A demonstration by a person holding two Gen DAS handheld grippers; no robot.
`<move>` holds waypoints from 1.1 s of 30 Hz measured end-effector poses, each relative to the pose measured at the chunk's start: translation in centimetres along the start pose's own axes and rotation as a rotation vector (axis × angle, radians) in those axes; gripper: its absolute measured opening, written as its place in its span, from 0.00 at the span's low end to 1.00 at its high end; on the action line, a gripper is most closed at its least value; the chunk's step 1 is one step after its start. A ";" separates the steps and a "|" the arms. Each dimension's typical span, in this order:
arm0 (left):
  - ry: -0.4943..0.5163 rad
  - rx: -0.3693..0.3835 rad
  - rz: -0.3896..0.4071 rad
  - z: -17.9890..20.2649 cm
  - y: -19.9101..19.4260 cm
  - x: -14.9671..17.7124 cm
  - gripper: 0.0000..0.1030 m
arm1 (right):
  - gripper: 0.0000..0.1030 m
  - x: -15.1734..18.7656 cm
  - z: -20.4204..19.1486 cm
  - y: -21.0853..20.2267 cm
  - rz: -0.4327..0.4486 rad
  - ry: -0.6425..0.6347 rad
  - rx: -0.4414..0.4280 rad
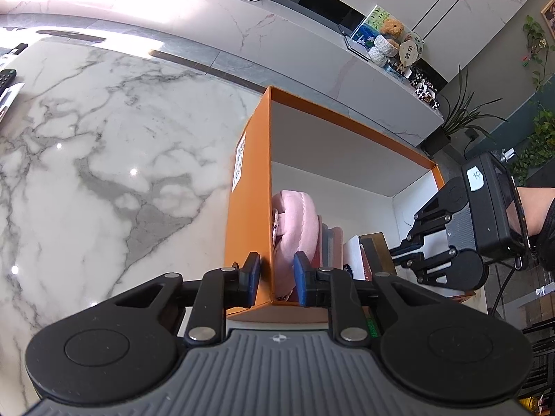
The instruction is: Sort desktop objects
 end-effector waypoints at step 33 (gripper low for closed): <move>0.034 -0.030 0.006 0.5 0.3 -0.2 0.23 | 0.12 0.6 6.9 -0.5 0.207 1.116 -0.382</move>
Point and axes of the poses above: each gripper's, at about its wrist camera, not at the fingertips, and y roughly the way its jaws point, z to its right, x to its underside, the point moved 2 cm from there along y, roughly the way its jaws point, and after that the axes turned 6 degrees about y, right-handed, at the moved point
